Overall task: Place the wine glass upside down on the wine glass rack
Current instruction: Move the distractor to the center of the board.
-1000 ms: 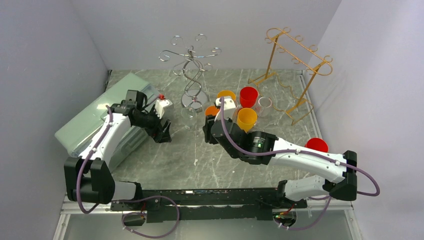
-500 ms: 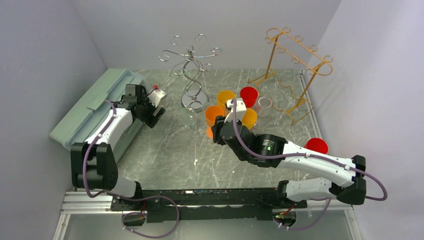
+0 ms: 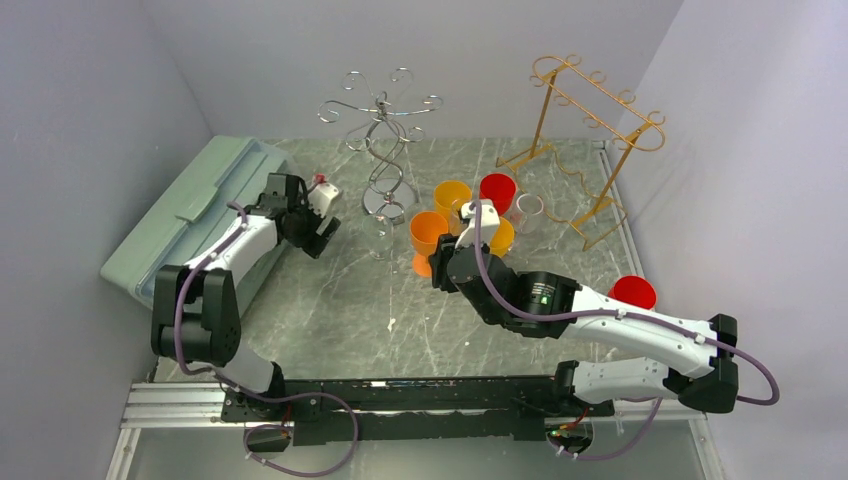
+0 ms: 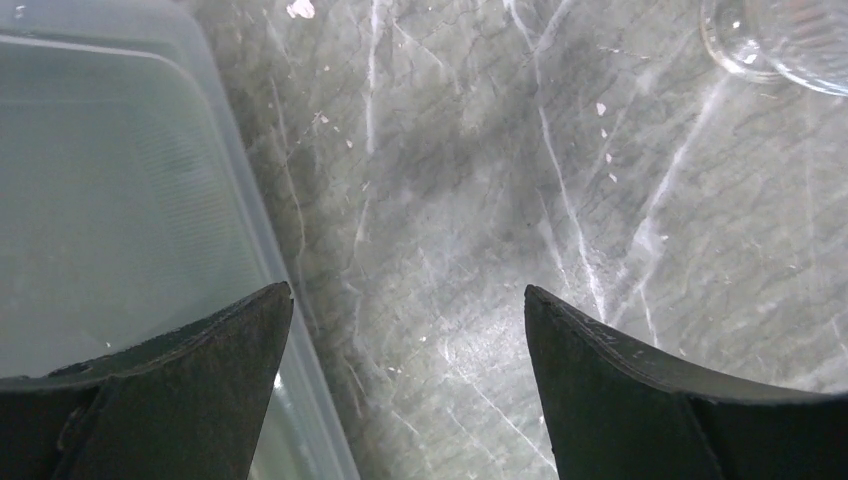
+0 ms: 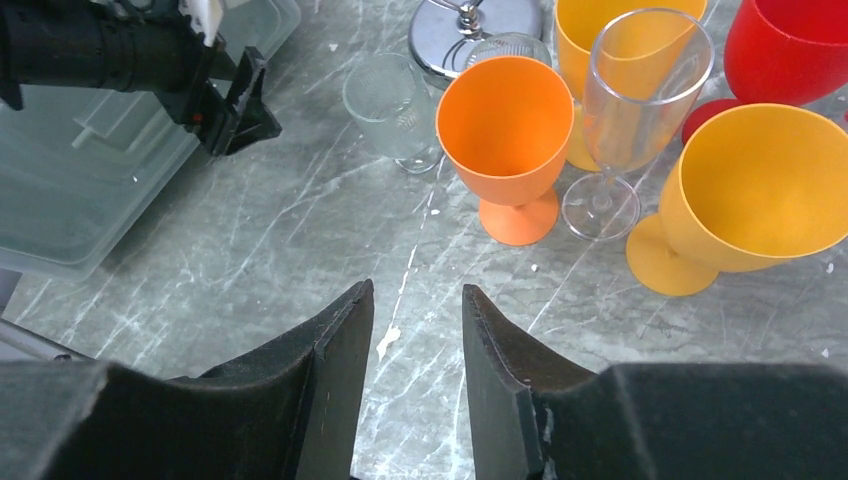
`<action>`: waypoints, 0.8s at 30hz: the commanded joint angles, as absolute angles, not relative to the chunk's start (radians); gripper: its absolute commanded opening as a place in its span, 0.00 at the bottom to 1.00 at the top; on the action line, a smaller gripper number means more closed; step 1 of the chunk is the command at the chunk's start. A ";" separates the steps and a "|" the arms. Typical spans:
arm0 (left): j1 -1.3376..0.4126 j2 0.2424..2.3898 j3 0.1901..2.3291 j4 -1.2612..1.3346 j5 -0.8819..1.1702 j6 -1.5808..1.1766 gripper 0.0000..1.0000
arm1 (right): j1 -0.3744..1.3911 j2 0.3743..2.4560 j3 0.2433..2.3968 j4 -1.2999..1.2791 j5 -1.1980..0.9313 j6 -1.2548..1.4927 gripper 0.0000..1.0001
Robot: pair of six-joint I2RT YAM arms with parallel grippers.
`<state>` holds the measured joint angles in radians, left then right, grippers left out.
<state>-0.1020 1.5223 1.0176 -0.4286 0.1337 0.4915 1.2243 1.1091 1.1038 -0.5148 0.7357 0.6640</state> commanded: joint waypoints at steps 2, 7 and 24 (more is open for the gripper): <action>-0.098 1.615 1.030 -0.343 0.006 0.440 0.92 | 1.221 1.108 1.118 -0.493 0.762 0.677 0.40; -0.100 1.699 1.058 -0.257 -0.072 0.421 0.92 | 1.221 1.117 1.125 -0.484 0.764 0.681 0.38; -0.080 1.861 1.208 -0.164 -0.201 0.366 0.94 | 1.216 1.183 1.210 -0.491 0.763 0.670 0.37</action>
<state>-0.1097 1.8408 1.1488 -0.2386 -0.1074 0.3931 1.2213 1.1858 1.1496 -0.5140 0.7368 0.6735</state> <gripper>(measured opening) 0.936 0.368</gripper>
